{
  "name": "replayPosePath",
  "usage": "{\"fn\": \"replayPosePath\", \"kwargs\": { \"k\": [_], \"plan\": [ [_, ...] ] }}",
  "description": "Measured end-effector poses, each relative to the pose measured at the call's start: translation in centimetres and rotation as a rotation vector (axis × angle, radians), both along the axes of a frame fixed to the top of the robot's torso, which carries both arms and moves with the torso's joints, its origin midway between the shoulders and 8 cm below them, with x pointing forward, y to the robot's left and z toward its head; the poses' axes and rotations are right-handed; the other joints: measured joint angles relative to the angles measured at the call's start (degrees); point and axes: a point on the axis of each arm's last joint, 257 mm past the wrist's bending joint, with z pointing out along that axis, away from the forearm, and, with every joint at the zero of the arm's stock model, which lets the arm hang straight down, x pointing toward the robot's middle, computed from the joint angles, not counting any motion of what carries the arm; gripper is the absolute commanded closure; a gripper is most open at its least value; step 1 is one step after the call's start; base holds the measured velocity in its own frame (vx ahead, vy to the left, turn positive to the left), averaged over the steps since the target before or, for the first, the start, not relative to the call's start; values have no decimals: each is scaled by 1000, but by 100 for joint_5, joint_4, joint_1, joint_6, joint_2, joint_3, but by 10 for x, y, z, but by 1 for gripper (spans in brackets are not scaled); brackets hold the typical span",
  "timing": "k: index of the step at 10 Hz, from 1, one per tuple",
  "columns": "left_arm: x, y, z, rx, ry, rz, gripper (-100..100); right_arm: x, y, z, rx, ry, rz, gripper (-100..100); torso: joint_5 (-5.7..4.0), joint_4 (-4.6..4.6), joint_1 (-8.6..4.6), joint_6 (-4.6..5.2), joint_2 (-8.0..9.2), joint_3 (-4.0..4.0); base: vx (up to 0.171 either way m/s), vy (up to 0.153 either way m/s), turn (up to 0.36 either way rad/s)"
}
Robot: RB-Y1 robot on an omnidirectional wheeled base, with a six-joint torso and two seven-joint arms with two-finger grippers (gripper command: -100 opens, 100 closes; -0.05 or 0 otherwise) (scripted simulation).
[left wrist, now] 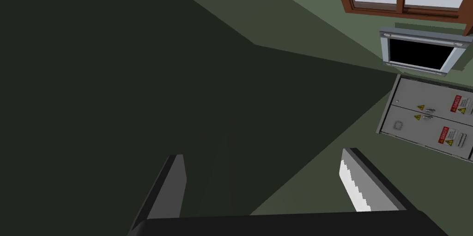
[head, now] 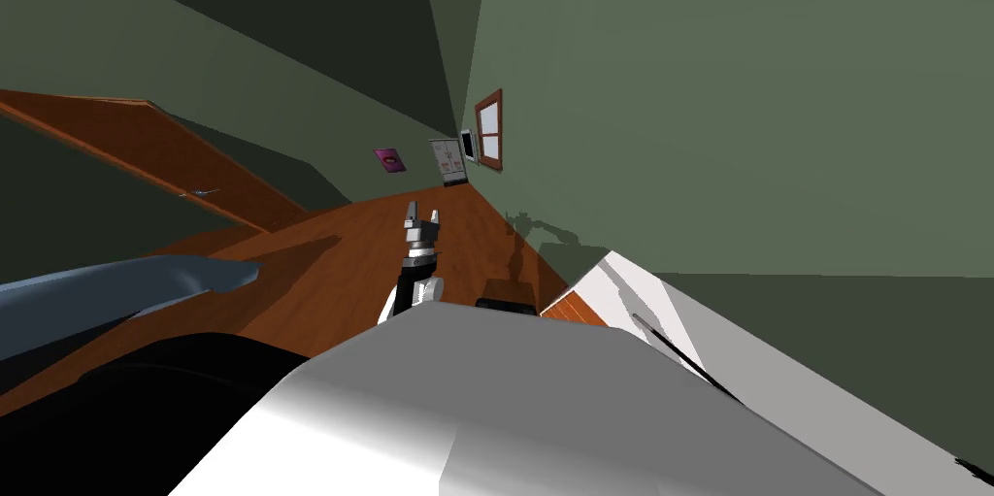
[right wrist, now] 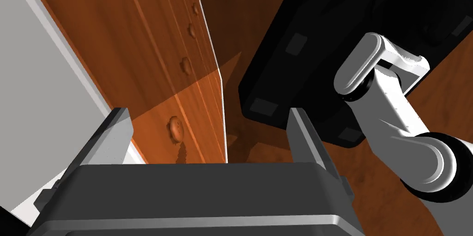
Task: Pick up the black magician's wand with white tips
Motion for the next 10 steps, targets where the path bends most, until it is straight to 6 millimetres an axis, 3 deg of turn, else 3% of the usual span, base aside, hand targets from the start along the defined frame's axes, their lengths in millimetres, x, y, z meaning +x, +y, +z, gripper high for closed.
{"fn": "replayPosePath", "kwargs": {
  "k": [3,5,6,7,10],
  "plan": [
    [0,0,0,0,0,0,0,-2,-40,19,-57,47,80,-100,0,-6,6,-4,-28,-16,231,-97,218],
    [0,0,0,0,0,0,0,5,-44,22,-53,55,114,-100,-2,-3,2,5,-11,-7,136,-90,54],
    [0,0,0,0,0,0,0,5,-44,22,-52,55,115,0,2,4,24,9,24,12,17,-11,3],
    [0,0,0,0,0,0,0,6,-44,22,-52,55,115,-100,7,11,42,10,52,29,5,-29,55],
    [0,0,0,0,0,0,0,-4,-33,4,-50,48,100,-100,5,18,36,11,79,45,-14,-42,58]
  ]
}}
